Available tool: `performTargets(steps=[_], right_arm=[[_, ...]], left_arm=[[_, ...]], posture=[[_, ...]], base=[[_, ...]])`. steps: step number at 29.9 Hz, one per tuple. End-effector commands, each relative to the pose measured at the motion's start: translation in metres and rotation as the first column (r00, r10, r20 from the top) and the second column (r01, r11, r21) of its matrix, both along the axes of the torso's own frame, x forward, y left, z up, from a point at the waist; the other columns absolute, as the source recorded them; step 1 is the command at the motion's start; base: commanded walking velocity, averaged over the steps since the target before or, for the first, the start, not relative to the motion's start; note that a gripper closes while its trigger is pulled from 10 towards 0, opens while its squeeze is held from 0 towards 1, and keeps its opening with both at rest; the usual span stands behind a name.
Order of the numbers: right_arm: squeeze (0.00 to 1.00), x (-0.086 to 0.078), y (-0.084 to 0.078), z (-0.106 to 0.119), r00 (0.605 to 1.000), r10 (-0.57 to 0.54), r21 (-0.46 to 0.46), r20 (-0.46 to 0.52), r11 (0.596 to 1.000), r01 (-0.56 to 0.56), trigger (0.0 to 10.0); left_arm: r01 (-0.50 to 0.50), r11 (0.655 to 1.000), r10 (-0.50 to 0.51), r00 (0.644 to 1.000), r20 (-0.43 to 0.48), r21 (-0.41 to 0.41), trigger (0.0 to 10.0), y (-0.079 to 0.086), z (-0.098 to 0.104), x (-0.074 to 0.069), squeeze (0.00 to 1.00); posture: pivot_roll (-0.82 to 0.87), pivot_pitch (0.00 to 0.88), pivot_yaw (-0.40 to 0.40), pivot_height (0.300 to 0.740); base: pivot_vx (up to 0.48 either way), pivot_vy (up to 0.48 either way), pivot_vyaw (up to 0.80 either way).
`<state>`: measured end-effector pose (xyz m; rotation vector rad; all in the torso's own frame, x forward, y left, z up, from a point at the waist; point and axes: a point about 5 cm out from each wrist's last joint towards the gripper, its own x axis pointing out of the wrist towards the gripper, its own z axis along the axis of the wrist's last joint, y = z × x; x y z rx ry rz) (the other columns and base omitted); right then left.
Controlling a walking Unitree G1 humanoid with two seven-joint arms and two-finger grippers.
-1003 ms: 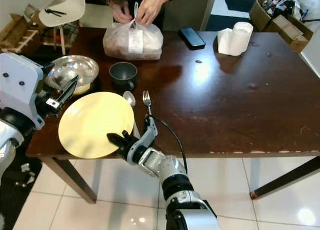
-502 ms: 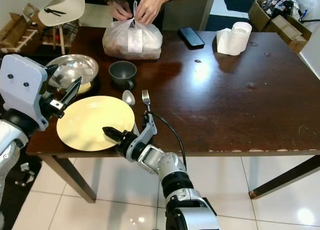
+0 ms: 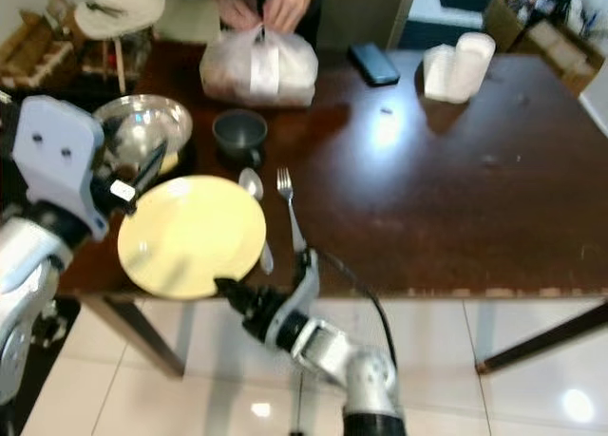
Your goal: Setting the table
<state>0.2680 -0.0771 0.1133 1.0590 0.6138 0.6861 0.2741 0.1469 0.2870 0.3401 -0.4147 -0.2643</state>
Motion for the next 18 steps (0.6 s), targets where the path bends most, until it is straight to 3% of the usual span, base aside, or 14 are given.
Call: performTargets(steps=[1,5,9,13,16,18], right_arm=[[0.00,-0.026,0.015,-0.021,0.993,0.020,0.046,-0.112,0.999,-0.015,10.0],[0.00,-0.026,-0.002,-0.015,0.999,-0.023,-0.047,-0.046,0.999,0.020,10.0],[0.00,-0.020,-0.019,0.002,0.992,-0.023,-0.240,0.124,0.969,0.052,10.0],[0.00,-0.018,-0.024,0.008,0.982,-0.016,-0.299,0.187,0.952,0.072,10.0],[0.00,-0.006,-0.040,0.021,0.935,-0.078,-0.387,0.345,0.896,0.218,10.0],[0.00,-0.001,-0.046,0.024,0.918,-0.115,-0.400,0.380,0.874,0.275,10.0]], left_arm=[[-0.007,1.000,0.007,1.000,0.005,0.000,10.0,0.000,-0.002,0.001,0.00],[0.002,1.000,-0.002,1.000,0.013,-0.012,10.0,-0.004,-0.003,0.005,0.00],[0.011,1.000,-0.010,1.000,0.024,-0.027,10.0,-0.006,-0.004,0.009,0.00],[0.015,0.999,-0.014,1.000,0.028,-0.031,10.0,-0.007,-0.004,0.011,0.00],[0.019,0.999,-0.018,0.999,0.026,-0.039,10.0,-0.009,-0.007,0.016,0.00],[0.018,0.999,-0.017,1.000,0.022,-0.041,10.0,-0.009,-0.008,0.017,0.00]], posture=[[0.11,0.102,0.050,0.740],[0.08,0.080,0.050,0.740],[0.05,0.054,0.053,0.740],[0.04,0.047,0.055,0.740],[0.02,0.024,0.064,0.740],[0.01,0.022,0.066,0.740]], base=[[0.000,0.000,0.00],[0.000,0.000,0.00],[0.000,0.000,0.00],[0.000,0.000,0.00],[0.000,0.000,0.00],[0.000,0.000,0.00]])
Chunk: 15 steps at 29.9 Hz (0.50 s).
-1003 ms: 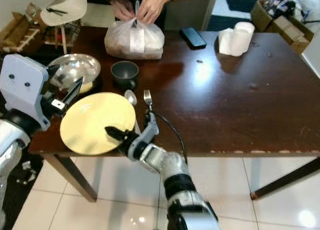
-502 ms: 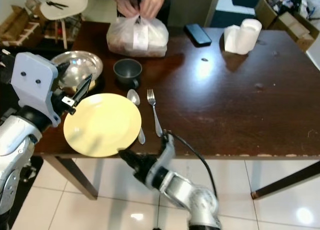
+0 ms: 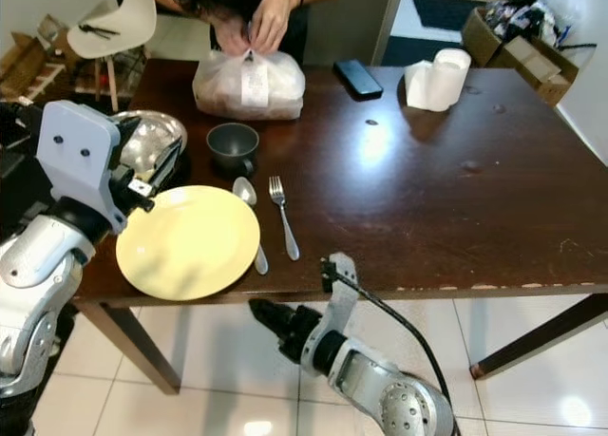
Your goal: Setting the table
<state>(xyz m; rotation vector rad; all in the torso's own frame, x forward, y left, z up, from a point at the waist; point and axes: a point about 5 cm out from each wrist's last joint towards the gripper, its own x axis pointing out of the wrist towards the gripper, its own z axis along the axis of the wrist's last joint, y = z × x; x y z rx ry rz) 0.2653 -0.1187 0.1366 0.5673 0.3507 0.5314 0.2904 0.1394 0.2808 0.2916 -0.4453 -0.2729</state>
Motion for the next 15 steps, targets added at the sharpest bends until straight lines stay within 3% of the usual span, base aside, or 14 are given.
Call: performTargets(steps=[1,2,4,5,8,12,15], right_arm=[[0.00,0.005,-0.009,0.002,0.996,-0.074,-0.050,0.055,0.996,0.077,10.0],[0.00,0.012,-0.017,0.006,0.983,-0.124,-0.135,0.135,0.981,0.143,10.0],[0.00,0.023,-0.026,0.025,0.940,-0.191,-0.190,0.282,0.950,0.250,10.0],[0.00,0.023,-0.026,0.025,0.940,-0.191,-0.190,0.282,0.950,0.250,10.0],[0.00,0.032,-0.032,0.049,0.886,-0.264,-0.134,0.382,0.932,0.336,10.0],[0.00,0.032,-0.036,0.050,0.871,-0.279,-0.147,0.405,0.920,0.363,10.0],[0.00,0.026,-0.053,0.014,0.878,-0.330,-0.283,0.346,0.856,0.433,10.0]], left_arm=[[-0.007,1.000,0.007,1.000,-0.004,0.004,10.0,-0.001,-0.004,0.003,0.00],[-0.016,1.000,0.016,0.999,-0.033,-0.018,10.0,0.001,-0.008,0.006,0.00],[-0.049,0.997,0.042,0.995,-0.095,-0.068,10.0,0.006,-0.019,0.013,0.00],[-0.049,0.997,0.042,0.995,-0.095,-0.068,10.0,0.006,-0.019,0.013,0.00],[-0.079,0.993,0.065,0.986,-0.152,-0.089,10.0,0.010,-0.029,0.020,0.00],[-0.086,0.995,0.077,0.978,-0.194,-0.040,10.0,0.009,-0.039,0.022,0.00],[-0.087,0.996,0.082,0.957,-0.278,-0.006,10.0,0.008,-0.062,0.021,0.00]], posture=[[0.00,0.012,0.069,0.740],[-0.01,0.003,0.074,0.740],[-0.02,0.000,0.078,0.740],[-0.02,0.000,0.078,0.740],[-0.04,0.000,0.081,0.740],[-0.05,0.000,0.083,0.740],[-0.07,0.000,0.087,0.740]], base=[[0.000,0.000,0.00],[0.000,0.000,0.00],[0.000,0.000,0.00],[0.000,0.000,0.00],[0.000,0.000,0.00],[0.000,0.000,0.00],[0.000,0.000,0.00]])
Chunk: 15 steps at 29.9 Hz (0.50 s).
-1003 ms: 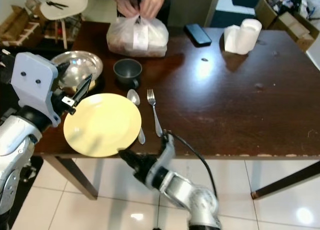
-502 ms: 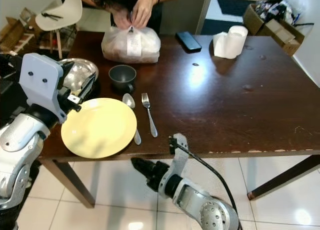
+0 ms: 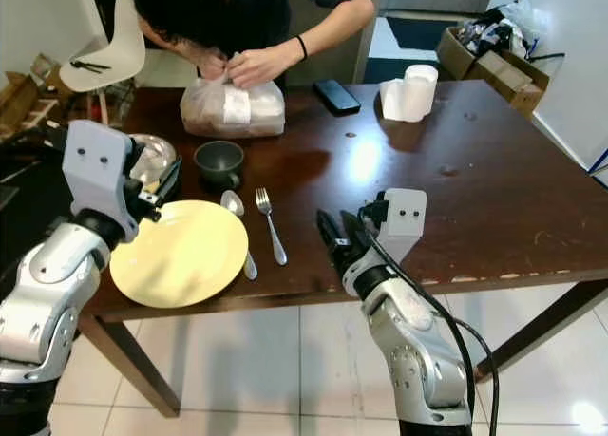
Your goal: Setting the table
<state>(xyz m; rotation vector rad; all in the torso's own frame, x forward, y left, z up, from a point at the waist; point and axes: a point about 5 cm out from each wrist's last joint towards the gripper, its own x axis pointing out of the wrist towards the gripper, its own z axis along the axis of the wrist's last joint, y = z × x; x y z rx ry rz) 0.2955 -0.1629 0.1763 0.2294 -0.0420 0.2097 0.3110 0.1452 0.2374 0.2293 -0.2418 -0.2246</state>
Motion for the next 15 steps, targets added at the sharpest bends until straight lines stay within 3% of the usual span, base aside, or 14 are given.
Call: performTargets(steps=[1,2,6,15], right_arm=[[0.00,-0.008,-0.013,-0.040,0.989,-0.086,-0.075,-0.121,0.994,0.077,10.0],[0.00,-0.008,-0.013,-0.040,0.989,-0.086,-0.075,-0.121,0.994,0.077,10.0],[0.00,-0.025,-0.007,-0.077,0.975,-0.072,-0.118,-0.212,0.992,0.047,10.0],[0.00,-0.031,0.016,-0.090,0.974,0.019,-0.154,-0.225,0.986,-0.055,10.0]], left_arm=[[-0.012,0.999,0.016,0.994,-0.112,0.038,10.0,0.002,-0.027,0.000,0.00],[-0.012,0.999,0.016,0.994,-0.112,0.038,10.0,0.002,-0.027,0.000,0.00],[-0.035,0.994,0.058,0.970,-0.235,0.102,10.0,0.000,-0.064,-0.006,0.00],[-0.005,0.987,0.055,0.950,-0.307,0.162,10.0,-0.002,-0.089,-0.009,0.00]], posture=[[-0.07,0.000,0.087,0.740],[-0.07,0.000,0.087,0.740],[-0.09,0.000,0.093,0.740],[-0.09,0.000,0.089,0.740]], base=[[0.000,0.000,0.00],[0.000,0.000,0.00],[0.000,0.000,0.00],[0.000,0.000,0.00]])
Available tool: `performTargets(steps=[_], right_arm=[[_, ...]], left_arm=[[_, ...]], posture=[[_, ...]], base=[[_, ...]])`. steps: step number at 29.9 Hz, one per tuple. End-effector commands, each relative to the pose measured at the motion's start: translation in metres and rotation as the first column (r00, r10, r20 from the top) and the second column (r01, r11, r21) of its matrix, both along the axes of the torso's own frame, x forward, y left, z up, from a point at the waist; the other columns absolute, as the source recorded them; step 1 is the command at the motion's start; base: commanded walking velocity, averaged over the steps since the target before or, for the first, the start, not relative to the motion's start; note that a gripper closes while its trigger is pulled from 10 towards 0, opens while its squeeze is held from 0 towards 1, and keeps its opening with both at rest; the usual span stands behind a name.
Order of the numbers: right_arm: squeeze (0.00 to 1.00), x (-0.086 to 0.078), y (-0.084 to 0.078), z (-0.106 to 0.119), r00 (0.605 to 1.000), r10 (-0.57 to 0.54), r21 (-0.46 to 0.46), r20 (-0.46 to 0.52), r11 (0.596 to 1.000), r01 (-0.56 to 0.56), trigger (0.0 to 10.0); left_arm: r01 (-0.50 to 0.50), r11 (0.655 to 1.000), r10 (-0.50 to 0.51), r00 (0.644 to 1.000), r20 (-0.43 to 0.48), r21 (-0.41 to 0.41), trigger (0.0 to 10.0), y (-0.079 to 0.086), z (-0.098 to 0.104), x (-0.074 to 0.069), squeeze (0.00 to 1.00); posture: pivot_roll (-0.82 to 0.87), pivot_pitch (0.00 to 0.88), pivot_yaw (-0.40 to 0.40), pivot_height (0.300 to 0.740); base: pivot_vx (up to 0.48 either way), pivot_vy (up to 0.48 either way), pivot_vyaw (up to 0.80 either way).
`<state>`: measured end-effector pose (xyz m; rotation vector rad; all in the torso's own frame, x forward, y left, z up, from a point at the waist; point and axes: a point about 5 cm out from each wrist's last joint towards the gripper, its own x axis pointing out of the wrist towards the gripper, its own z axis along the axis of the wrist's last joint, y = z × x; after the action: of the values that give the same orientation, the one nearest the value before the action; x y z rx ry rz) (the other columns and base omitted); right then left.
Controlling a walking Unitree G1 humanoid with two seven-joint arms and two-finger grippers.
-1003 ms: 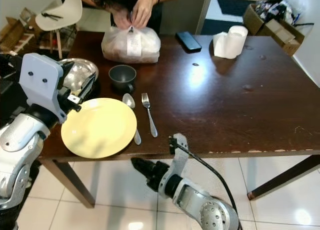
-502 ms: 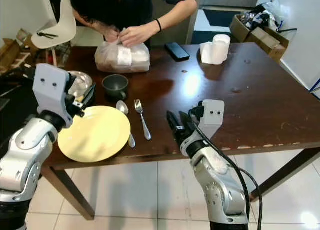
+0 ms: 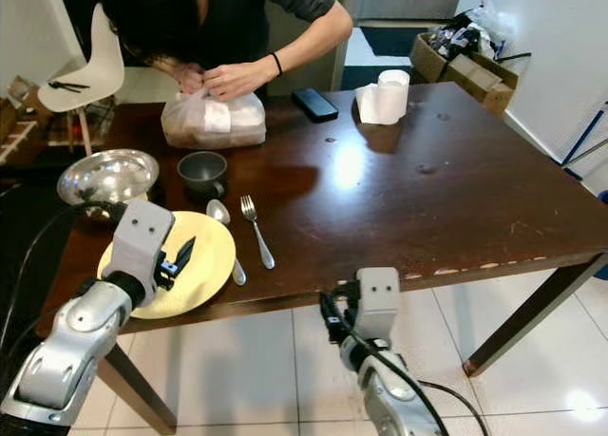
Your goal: Setting the table
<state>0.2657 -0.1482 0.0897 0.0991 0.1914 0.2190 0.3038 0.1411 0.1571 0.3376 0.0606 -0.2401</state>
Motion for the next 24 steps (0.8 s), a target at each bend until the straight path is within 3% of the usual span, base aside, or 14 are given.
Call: performTargets(steps=[1,5,8,9,11,15,20,24], right_arm=[[0.00,-0.001,0.005,-0.005,1.000,0.018,-0.016,-0.006,1.000,-0.018,10.0],[0.00,0.000,0.014,-0.006,0.995,0.091,-0.087,0.033,0.992,-0.088,10.0],[0.00,0.012,0.023,0.005,0.982,0.160,-0.103,0.099,0.983,-0.150,10.0],[0.00,0.012,0.023,0.005,0.982,0.160,-0.103,0.099,0.983,-0.150,10.0],[0.00,0.031,0.037,0.018,0.964,0.226,-0.075,0.141,0.973,-0.217,10.0],[0.00,0.033,0.039,0.020,0.962,0.231,-0.069,0.144,0.972,-0.223,10.0],[0.00,0.058,0.065,0.019,0.952,0.298,-0.056,0.073,0.954,-0.295,10.0],[0.00,0.067,0.068,0.015,0.953,0.303,-0.038,0.019,0.952,-0.303,10.0]], left_arm=[[0.013,0.999,-0.012,0.999,-0.036,0.042,10.0,0.001,-0.011,-0.003,0.00],[0.040,0.995,-0.037,0.999,-0.035,0.090,10.0,-0.006,-0.015,-0.008,0.00],[0.051,0.992,-0.049,0.999,-0.022,0.114,10.0,-0.010,-0.015,-0.010,0.00],[0.051,0.992,-0.049,0.999,-0.022,0.114,10.0,-0.010,-0.015,-0.010,0.00],[0.042,0.991,-0.043,0.999,0.009,0.127,10.0,-0.006,-0.008,-0.011,0.00],[0.041,0.991,-0.043,0.999,0.013,0.127,10.0,-0.005,-0.007,-0.011,0.00],[0.075,0.988,-0.093,0.988,0.125,0.137,10.0,-0.001,0.022,-0.024,0.00],[0.066,0.993,-0.084,0.979,0.188,0.097,10.0,0.005,0.042,-0.027,0.00]], posture=[[-0.08,0.000,0.083,0.740],[-0.07,0.000,0.079,0.740],[-0.05,0.000,0.079,0.740],[-0.05,0.000,0.079,0.740],[-0.01,0.000,0.066,0.740],[-0.01,0.000,0.066,0.740],[0.07,0.051,0.050,0.740],[0.10,0.102,0.052,0.740]], base=[[0.000,0.000,0.00],[0.000,0.000,0.00],[0.000,0.000,0.00],[0.000,0.000,0.00],[0.000,0.000,0.00],[0.000,0.000,0.00],[0.000,0.000,0.00],[0.000,0.000,0.00]])
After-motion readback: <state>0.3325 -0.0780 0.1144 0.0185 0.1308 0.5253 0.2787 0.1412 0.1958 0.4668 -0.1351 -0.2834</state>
